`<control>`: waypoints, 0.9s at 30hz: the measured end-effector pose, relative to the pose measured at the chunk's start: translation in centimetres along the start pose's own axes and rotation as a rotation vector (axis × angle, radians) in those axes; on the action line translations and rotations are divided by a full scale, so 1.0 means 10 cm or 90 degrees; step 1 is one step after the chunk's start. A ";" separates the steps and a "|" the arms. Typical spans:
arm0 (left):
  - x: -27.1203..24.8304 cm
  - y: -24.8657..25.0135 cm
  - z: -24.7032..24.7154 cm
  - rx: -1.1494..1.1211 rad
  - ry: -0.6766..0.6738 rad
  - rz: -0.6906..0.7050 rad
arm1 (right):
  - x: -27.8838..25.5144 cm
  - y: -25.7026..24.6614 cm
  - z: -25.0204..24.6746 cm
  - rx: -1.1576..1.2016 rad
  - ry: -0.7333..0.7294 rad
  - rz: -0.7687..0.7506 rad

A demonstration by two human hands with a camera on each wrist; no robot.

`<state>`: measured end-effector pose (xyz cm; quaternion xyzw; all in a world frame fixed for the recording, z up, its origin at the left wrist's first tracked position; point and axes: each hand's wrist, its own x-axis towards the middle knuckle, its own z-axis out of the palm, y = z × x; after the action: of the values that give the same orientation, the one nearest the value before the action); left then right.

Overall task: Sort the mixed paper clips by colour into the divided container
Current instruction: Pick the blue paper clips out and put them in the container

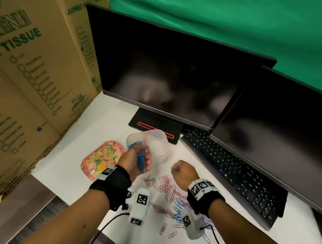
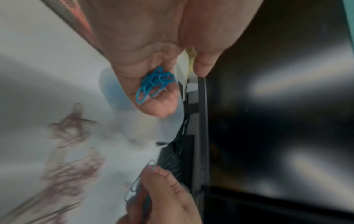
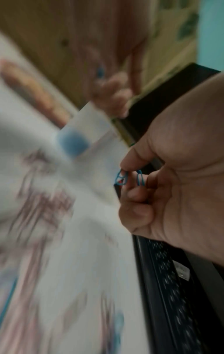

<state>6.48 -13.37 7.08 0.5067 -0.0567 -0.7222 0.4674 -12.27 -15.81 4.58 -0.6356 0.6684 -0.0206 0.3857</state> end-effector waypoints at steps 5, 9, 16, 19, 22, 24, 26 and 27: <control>0.00 0.36 0.03 -0.055 0.020 -0.013 | 0.11 -0.69 -0.11 0.100 -0.038 -0.076; 0.05 0.50 0.00 0.023 0.110 -0.005 | 0.25 -1.11 -0.11 0.061 -0.076 -0.073; 0.10 0.66 -0.12 0.145 0.123 0.015 | 0.33 -1.34 -0.06 0.054 -0.067 -0.073; 0.01 0.68 -0.15 0.230 0.105 0.053 | 0.25 -1.26 -0.18 0.065 -0.022 -0.067; -0.12 0.56 -0.14 0.359 0.070 0.108 | 0.08 -0.94 -0.29 0.170 0.010 -0.026; -0.14 0.34 -0.17 0.492 0.026 0.138 | -0.07 -0.59 -0.33 0.188 0.016 -0.007; -0.14 0.07 -0.18 0.647 -0.026 0.164 | -0.24 -0.21 -0.34 0.126 0.020 0.020; -0.13 -0.07 -0.18 0.728 -0.055 0.179 | -0.33 -0.03 -0.33 0.079 0.019 0.031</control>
<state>7.55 -11.35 6.69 0.6360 -0.5226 -0.5281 0.2087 -14.13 -14.52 8.68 -0.5936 0.6867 -0.0623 0.4150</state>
